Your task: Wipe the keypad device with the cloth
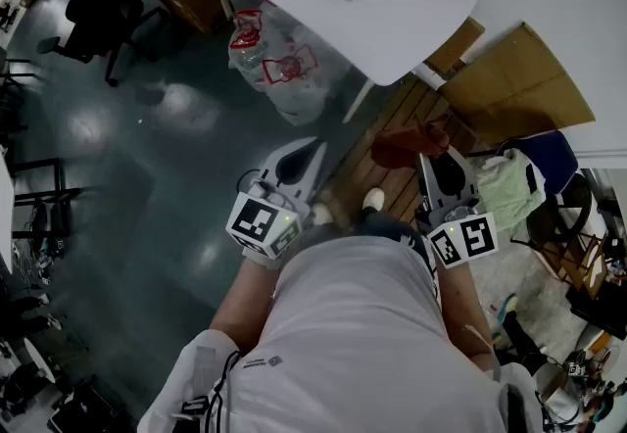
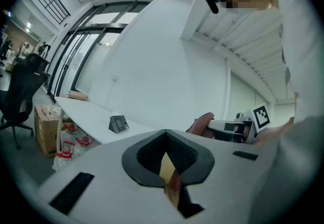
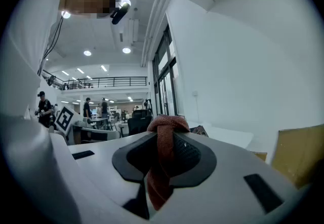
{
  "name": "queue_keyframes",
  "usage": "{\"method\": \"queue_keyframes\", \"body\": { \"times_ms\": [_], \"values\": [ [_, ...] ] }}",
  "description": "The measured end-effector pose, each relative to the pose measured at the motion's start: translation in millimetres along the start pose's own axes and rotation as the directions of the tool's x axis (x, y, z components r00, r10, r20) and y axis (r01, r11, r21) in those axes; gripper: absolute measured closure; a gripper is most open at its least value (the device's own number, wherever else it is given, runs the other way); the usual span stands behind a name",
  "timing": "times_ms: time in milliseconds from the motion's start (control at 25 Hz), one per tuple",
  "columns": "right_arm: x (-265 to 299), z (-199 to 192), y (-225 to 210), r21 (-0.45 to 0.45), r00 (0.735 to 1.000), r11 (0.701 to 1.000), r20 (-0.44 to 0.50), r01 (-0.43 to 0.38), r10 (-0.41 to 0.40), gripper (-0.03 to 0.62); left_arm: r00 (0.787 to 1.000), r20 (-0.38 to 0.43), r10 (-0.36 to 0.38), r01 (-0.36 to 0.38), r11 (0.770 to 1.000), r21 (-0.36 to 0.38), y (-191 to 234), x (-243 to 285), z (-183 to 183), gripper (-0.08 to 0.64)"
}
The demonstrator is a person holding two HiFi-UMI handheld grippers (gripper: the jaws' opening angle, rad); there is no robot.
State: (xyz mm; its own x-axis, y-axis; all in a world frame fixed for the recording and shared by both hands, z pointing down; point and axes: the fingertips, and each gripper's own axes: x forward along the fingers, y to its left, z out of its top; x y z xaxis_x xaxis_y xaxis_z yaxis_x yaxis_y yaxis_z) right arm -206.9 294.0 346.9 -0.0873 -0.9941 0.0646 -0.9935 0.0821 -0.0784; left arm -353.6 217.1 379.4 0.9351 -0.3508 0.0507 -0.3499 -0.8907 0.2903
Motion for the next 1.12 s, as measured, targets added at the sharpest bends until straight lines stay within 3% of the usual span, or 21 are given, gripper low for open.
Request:
{"method": "queue_keyframes", "body": {
  "times_ms": [400, 880, 1120],
  "values": [
    [-17, 9, -54, 0.024, 1.000, 0.999, 0.017, -0.023, 0.023, 0.511, 0.999, -0.030, 0.013, -0.013, 1.000, 0.002, -30, 56, -7, 0.549],
    [-38, 10, -162, 0.100, 0.996, 0.992, 0.042, -0.079, 0.075, 0.511, 0.990, -0.070, 0.126, -0.123, 0.992, 0.040, -64, 146, -18, 0.549],
    [-39, 6, -195, 0.112, 0.995, 0.989, 0.025, -0.098, 0.096, 0.511, 0.983, -0.077, 0.168, -0.166, 0.986, 0.031, -65, 174, -25, 0.549]
  ]
}}
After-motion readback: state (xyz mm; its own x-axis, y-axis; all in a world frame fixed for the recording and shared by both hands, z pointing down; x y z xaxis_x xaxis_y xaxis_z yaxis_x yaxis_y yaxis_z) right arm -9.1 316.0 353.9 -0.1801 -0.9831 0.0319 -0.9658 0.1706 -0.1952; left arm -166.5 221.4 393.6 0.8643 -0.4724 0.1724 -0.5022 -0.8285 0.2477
